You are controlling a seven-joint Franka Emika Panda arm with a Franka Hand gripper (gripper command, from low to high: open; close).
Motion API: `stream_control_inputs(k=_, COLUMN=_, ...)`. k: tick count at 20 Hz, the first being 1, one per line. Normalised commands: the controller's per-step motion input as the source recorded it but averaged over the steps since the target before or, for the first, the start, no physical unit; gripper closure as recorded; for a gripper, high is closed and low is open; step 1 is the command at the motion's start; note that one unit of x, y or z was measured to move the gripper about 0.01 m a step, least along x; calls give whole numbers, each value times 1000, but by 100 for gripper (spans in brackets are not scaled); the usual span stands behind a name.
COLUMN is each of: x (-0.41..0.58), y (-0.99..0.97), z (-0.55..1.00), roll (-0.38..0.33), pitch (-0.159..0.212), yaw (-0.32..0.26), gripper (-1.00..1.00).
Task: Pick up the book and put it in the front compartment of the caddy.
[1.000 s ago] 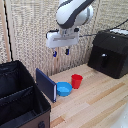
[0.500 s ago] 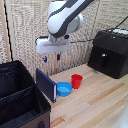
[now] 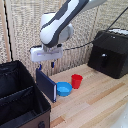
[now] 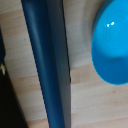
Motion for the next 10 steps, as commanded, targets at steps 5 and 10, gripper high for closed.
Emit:
stream_control_inputs(k=5, x=375, y=89, z=-192, roll=-134, pitch=70, yaw=204, gripper=-100)
stream_control_inputs(k=10, x=174, y=0, z=-146, roll=-165, pitch=78, yaw=258, gripper=-100)
